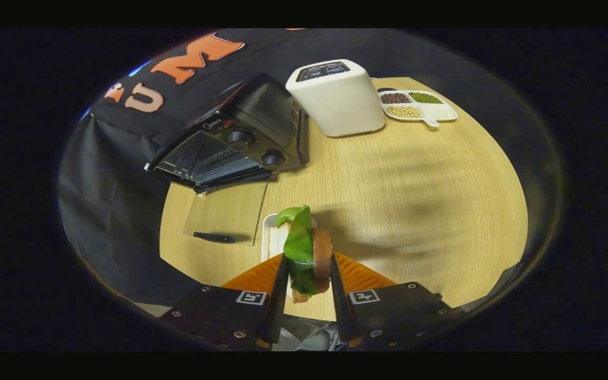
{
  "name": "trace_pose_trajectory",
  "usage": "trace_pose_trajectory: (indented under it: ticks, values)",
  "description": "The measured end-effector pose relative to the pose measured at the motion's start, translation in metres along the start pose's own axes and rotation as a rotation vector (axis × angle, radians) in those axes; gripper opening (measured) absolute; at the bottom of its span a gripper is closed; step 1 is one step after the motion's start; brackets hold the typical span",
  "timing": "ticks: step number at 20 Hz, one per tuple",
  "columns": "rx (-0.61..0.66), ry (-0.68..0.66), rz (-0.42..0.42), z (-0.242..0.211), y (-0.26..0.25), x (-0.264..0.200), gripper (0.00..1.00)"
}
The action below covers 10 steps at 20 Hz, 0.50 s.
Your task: Open the toaster oven, put the food inside, and close the toaster oven door.
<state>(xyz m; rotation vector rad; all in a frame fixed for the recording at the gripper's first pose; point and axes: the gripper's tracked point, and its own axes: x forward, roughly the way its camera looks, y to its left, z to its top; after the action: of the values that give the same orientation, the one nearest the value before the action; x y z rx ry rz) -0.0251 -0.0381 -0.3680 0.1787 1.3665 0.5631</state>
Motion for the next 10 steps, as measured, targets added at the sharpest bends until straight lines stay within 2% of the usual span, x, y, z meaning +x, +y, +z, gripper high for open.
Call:
trace_pose_trajectory:
  ticks: [2,5,10]
  values:
    - [0.013,-0.034,-0.007,0.004,0.003,-0.005,0.32]
    - [0.033,-0.093,-0.011,0.012,0.011,-0.020,0.26]
    - [0.056,-0.185,0.032,0.020,0.043,-0.047,0.25]
